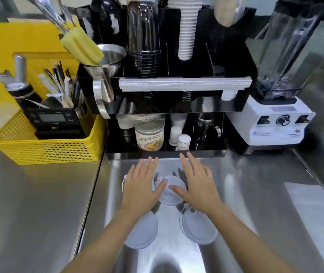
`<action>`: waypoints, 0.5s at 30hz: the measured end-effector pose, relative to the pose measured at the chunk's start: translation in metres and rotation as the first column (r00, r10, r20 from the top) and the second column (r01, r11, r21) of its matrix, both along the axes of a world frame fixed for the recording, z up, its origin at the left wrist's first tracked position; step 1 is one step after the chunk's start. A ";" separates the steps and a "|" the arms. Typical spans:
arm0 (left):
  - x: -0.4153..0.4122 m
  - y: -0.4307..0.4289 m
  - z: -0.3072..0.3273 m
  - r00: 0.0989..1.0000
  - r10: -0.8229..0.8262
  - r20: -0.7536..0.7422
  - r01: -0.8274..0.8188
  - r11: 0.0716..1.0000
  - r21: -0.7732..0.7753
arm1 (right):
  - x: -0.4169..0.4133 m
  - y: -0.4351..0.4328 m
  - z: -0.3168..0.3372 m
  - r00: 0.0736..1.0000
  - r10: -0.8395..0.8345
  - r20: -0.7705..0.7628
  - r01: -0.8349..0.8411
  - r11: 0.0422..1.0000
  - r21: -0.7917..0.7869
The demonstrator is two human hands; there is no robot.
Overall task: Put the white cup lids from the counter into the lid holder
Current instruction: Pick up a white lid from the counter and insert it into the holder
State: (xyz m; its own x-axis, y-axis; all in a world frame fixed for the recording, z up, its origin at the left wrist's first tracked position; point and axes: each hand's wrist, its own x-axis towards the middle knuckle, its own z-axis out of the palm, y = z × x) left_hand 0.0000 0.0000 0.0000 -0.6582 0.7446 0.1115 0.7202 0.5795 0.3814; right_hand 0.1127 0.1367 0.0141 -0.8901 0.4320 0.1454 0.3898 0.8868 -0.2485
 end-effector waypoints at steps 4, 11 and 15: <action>0.000 -0.001 -0.025 0.998 -0.037 -0.058 0.033 0.998 -0.058 | -0.001 0.000 -0.024 0.997 0.033 0.071 -0.029 0.999 -0.046; 0.002 0.003 -0.033 0.997 -0.076 -0.006 0.075 0.991 -0.108 | 0.000 0.005 -0.041 0.986 0.130 0.108 -0.104 0.970 -0.217; 0.002 0.003 -0.034 0.996 -0.088 -0.006 0.086 0.987 -0.134 | 0.002 0.003 -0.037 0.971 0.197 0.134 -0.155 0.949 -0.273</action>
